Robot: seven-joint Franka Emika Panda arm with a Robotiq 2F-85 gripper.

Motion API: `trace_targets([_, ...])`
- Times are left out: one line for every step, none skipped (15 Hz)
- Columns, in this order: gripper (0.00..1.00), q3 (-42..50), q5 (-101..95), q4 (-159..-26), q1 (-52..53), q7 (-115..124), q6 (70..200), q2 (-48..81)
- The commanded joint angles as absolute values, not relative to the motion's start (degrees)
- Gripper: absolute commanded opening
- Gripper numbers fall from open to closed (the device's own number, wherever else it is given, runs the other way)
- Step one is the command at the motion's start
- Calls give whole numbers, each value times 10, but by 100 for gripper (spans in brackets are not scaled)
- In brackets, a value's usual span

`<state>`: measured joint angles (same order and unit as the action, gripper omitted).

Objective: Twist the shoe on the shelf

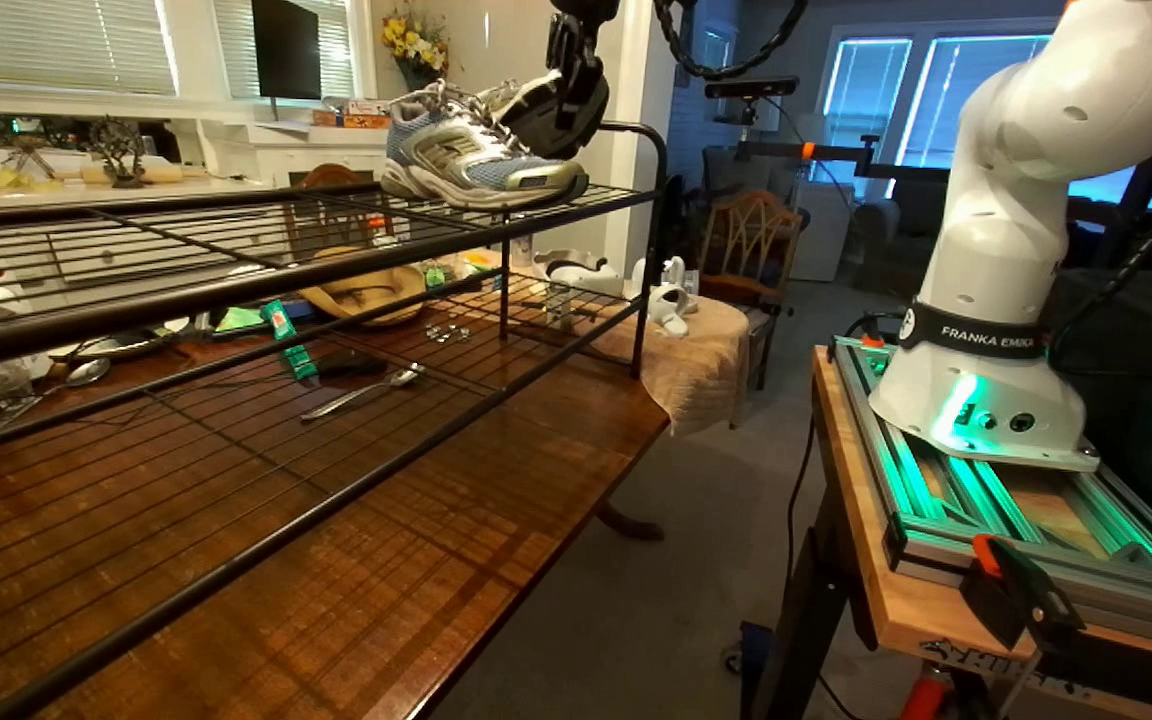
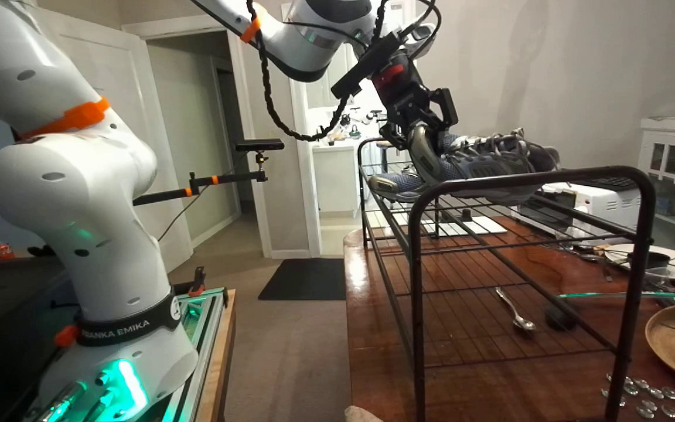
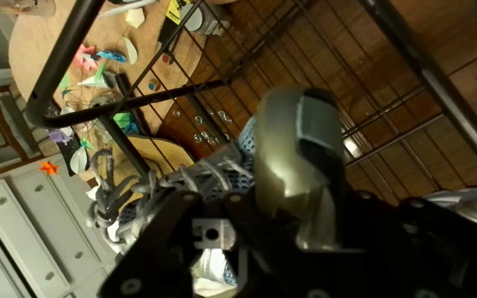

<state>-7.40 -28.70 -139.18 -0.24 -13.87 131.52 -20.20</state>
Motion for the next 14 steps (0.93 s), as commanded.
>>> trace_targets([8,-56,-310,-1381,19,-234,1288,-199])
trace_targets([8,-53,-318,-1381,20,-256,1284,-199])
trace_targets([8,-51,-326,-1383,22,-276,1281,-200])
trace_targets([8,-48,-335,-1385,24,-297,1281,-201])
trace_targets([8,-46,-344,-1387,26,-316,1281,-202])
trace_targets([8,-44,-354,-1388,28,-333,1283,-202])
trace_targets([8,-43,-363,-1391,30,-352,1284,-204])
trace_targets([8,-41,-374,-1393,32,-370,1287,-205])
trace_targets([8,-40,-384,-1395,34,-387,1289,-206])
trace_targets([8,-39,-396,-1397,36,-402,1291,-206])
trace_targets([8,-38,-408,-1399,38,-416,1294,-207])
trace_targets([8,-38,-422,-1403,39,-428,1295,-207])
trace_targets([8,-38,-437,-1407,40,-439,1297,-209])
trace_targets([8,-38,-448,-1411,43,-452,1299,-211])
